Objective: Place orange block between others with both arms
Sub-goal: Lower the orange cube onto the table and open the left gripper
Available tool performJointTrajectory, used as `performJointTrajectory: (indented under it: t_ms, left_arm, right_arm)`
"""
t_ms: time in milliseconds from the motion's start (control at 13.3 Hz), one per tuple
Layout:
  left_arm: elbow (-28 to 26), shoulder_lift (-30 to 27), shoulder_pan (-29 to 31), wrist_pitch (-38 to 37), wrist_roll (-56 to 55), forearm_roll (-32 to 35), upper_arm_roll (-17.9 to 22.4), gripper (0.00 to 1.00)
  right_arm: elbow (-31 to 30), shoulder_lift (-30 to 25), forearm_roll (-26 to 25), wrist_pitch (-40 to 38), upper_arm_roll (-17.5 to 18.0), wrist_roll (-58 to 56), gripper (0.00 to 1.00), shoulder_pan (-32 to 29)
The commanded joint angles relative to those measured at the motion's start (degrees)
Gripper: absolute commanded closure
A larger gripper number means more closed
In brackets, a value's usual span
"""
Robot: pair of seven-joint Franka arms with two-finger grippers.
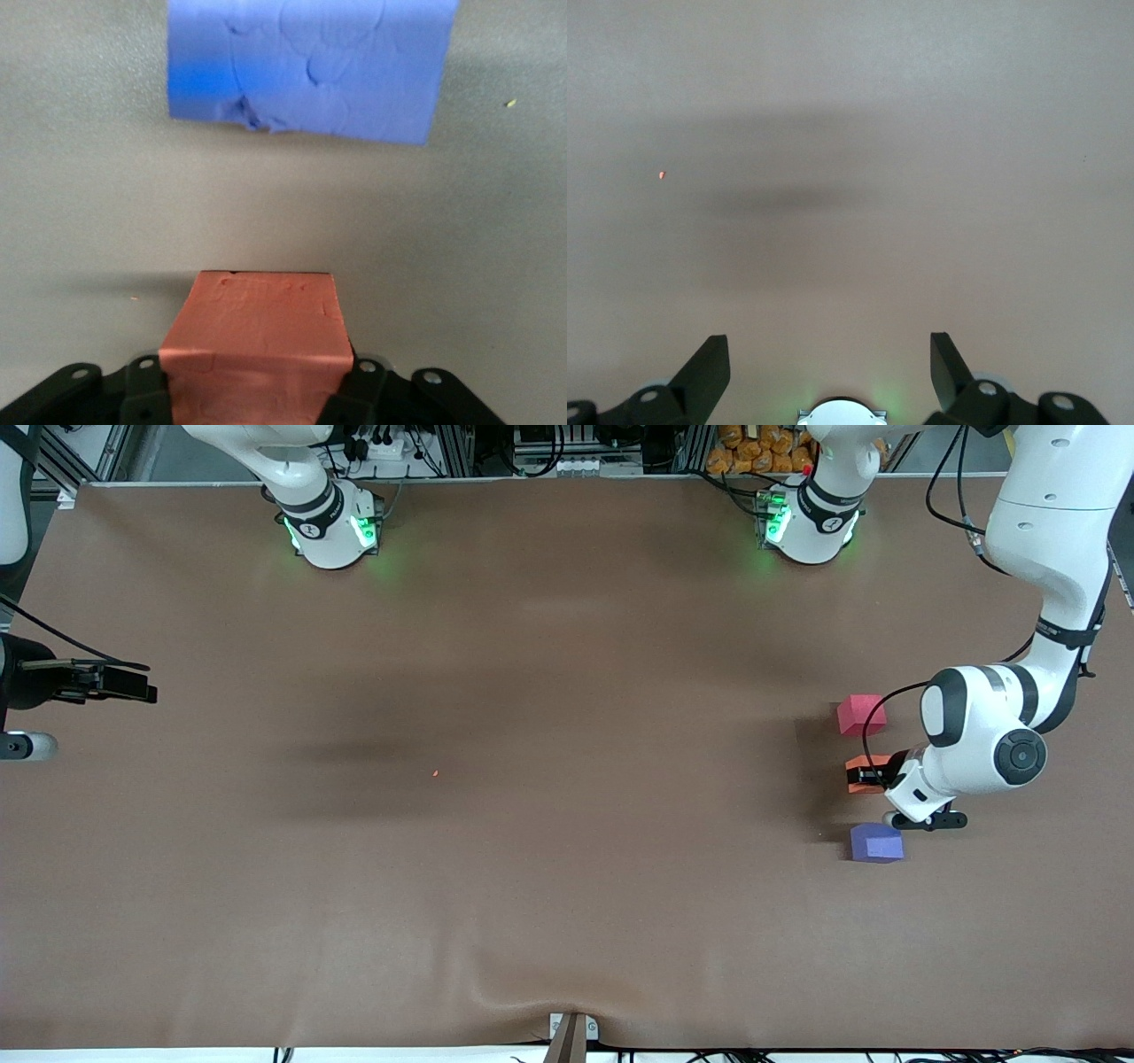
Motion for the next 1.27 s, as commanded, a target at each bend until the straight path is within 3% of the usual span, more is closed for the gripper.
performJointTrajectory:
  t_ms: [0, 300, 600, 900, 1200]
  left_arm:
    - [1.1, -1.4, -0.6, -0.3, -2.4, 1.2, -0.3, 0.0]
    - [1.1, -9.7, -0.8, -5.8, -2.6, 1.2, -0.9, 0.0]
    - [2.4, -19.8, -0.7, -13.9, -2.6, 1.2, -4.3, 0.0]
    - [14.1, -21.0, -0.7, -28.2, -4.1, 1.2, -7.8, 0.0]
    - [21.6, -21.5, -0.6, -38.2, -4.9, 1.2, -8.5, 0.0]
  right_arm:
    - [-0.2, -0.5, 0.6, 0.0, -0.3, -0.6, 0.0, 0.3]
    - [0.1, -0.5, 0.7, 0.2, -0.1, -0.6, 0.0, 0.7]
    - [0.3, -0.5, 0.7, 0.2, -0.1, -0.6, 0.0, 0.1]
    - [0.3, -0.5, 1.1, 0.2, -0.1, -0.7, 0.0, -0.1]
    - [0.3, -0.5, 2.0, 0.3, -0.3, -4.9, 0.0, -0.5]
